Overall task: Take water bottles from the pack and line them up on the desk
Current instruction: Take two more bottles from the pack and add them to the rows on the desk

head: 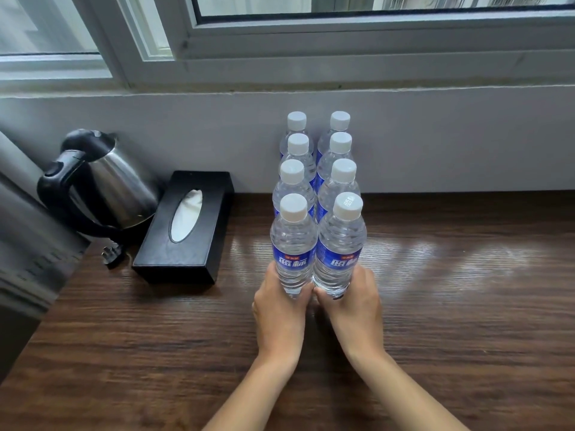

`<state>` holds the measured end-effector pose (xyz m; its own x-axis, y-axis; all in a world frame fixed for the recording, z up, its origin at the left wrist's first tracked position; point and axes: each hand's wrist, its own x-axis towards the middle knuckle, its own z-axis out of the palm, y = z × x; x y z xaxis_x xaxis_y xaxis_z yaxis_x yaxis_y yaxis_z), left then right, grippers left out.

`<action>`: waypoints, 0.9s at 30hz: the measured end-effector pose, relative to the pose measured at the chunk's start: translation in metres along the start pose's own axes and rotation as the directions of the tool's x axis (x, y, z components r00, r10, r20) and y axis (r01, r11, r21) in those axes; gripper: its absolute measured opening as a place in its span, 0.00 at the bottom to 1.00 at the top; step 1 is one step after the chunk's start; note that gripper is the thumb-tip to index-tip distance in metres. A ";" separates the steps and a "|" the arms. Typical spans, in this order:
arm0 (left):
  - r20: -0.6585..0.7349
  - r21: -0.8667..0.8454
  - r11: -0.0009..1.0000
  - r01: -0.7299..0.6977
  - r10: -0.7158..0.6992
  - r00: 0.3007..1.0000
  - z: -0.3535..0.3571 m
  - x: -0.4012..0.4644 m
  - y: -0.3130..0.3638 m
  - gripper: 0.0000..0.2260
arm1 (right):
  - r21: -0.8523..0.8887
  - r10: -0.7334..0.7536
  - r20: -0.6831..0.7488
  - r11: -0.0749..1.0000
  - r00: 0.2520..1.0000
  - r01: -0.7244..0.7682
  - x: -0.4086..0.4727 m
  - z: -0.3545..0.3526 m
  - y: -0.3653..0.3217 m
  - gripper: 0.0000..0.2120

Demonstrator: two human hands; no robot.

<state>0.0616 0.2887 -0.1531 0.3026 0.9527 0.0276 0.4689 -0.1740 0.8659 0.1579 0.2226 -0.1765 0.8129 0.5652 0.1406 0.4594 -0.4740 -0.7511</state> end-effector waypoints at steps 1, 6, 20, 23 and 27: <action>0.001 -0.001 1.000 -0.004 0.004 1.000 0.000 0.000 -0.001 0.19 | 0.002 0.002 0.004 1.000 1.000 -0.002 0.001 0.000 0.000 0.19; 0.000 -0.011 1.000 -0.014 0.014 1.000 0.001 0.001 -0.003 0.18 | -0.002 0.002 0.011 1.000 1.000 -0.002 0.003 -0.002 0.001 0.19; 0.006 0.003 0.999 -0.050 0.050 0.999 0.004 0.002 -0.011 0.20 | -0.064 -0.016 0.012 0.998 1.000 0.016 0.003 -0.001 0.003 0.21; 0.037 -0.007 1.000 -0.015 0.015 0.999 0.004 0.001 -0.013 0.23 | -0.033 0.046 0.057 0.998 0.997 -0.045 0.004 -0.003 0.003 0.23; 0.152 -0.032 0.996 0.082 -0.077 0.985 0.002 -0.006 -0.018 0.38 | 0.056 0.151 0.149 0.985 0.977 -0.161 0.001 -0.009 0.007 0.28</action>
<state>0.0530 0.2858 -0.1700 0.3882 0.9144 -0.1150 0.4653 -0.0867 0.8809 0.1650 0.2135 -0.1761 0.8107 0.5810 -0.0721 0.3019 -0.5203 -0.7988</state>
